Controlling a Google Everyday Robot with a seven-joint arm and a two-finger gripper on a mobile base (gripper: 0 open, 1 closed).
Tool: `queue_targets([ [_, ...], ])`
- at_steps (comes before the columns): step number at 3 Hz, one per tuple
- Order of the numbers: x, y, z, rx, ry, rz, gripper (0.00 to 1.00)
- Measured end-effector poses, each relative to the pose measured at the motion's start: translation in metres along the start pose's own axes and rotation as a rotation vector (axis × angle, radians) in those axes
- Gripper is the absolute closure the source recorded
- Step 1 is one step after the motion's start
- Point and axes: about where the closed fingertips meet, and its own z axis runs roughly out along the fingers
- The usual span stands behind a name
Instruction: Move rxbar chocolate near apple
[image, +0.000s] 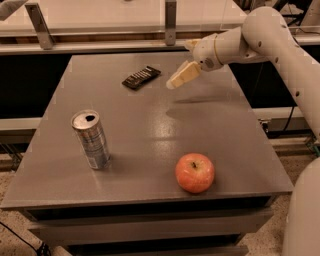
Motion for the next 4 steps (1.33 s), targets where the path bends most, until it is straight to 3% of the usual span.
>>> queue_targets([
  [2,0.004,0.005,0.023,-0.041,-0.042,0.003,0.0],
  [4,0.004,0.012,0.053,-0.036,-0.07,0.002,0.0],
])
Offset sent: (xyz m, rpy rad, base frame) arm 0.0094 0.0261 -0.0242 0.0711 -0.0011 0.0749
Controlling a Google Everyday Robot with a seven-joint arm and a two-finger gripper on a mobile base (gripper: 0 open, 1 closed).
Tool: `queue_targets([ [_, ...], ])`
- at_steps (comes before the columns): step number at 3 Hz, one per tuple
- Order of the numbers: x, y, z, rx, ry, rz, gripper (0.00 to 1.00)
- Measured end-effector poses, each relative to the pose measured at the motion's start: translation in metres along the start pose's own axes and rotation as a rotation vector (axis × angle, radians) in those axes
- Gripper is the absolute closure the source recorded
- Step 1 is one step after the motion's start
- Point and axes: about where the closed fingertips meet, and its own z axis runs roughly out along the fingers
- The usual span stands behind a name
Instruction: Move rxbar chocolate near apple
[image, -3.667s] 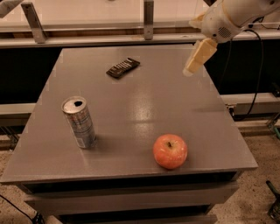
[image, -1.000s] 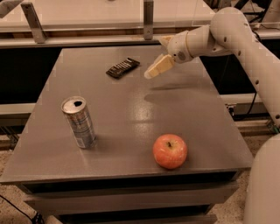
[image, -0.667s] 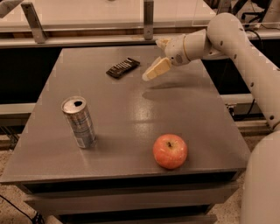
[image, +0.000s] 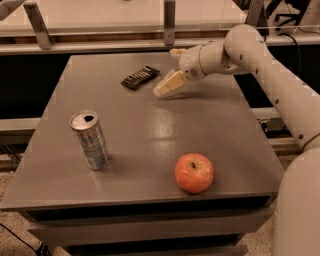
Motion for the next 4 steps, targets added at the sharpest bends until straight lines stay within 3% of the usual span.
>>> queue_targets([
  [2,0.001,0.006,0.03,-0.001,0.008,0.047,0.0],
  [3,-0.005,0.003,0.042,-0.05,0.017,0.087,0.0],
  [4,-0.009,0.006,0.037,-0.073,0.02,0.076,0.0],
])
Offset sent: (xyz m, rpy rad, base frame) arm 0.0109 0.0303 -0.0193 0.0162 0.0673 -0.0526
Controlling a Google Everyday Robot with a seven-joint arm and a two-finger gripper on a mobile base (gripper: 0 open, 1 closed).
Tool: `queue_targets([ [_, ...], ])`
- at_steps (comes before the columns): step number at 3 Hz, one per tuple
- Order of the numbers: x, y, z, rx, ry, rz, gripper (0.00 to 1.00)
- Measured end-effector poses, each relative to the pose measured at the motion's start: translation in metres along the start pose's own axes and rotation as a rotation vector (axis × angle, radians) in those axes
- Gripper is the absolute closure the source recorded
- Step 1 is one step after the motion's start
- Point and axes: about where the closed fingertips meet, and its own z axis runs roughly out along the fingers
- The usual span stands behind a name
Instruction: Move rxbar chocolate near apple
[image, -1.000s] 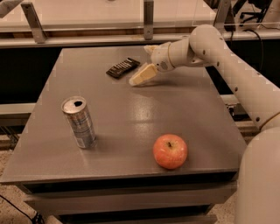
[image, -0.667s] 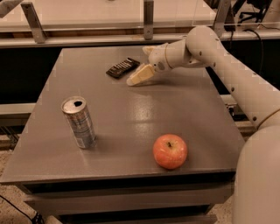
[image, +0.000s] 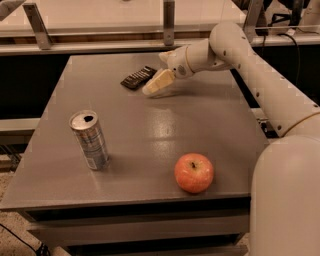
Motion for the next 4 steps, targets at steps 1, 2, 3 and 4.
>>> queue_targets([
  [1,0.004,-0.002,0.009,0.025,-0.004,0.05,0.0],
  [2,0.006,-0.004,0.015,0.063,-0.016,0.121,0.0],
  [3,0.01,-0.006,0.02,0.094,-0.013,0.161,0.0],
  [4,0.016,-0.009,0.023,0.111,-0.014,0.188,0.16],
])
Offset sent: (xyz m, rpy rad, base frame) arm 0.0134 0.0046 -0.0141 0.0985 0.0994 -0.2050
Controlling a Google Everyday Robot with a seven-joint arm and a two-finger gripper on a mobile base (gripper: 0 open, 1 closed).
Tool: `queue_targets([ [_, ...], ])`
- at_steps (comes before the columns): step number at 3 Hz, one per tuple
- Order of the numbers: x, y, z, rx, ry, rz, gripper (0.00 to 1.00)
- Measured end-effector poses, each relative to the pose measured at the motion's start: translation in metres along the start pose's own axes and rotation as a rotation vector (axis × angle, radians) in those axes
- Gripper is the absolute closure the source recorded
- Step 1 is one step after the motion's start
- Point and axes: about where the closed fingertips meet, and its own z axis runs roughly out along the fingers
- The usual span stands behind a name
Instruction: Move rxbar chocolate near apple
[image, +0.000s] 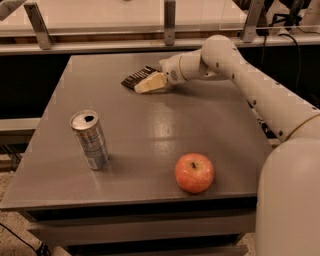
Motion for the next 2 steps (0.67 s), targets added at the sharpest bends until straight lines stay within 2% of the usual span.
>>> queue_targets([
  [2,-0.0002,-0.0014,0.0029,-0.002,-0.001,0.006,0.64],
])
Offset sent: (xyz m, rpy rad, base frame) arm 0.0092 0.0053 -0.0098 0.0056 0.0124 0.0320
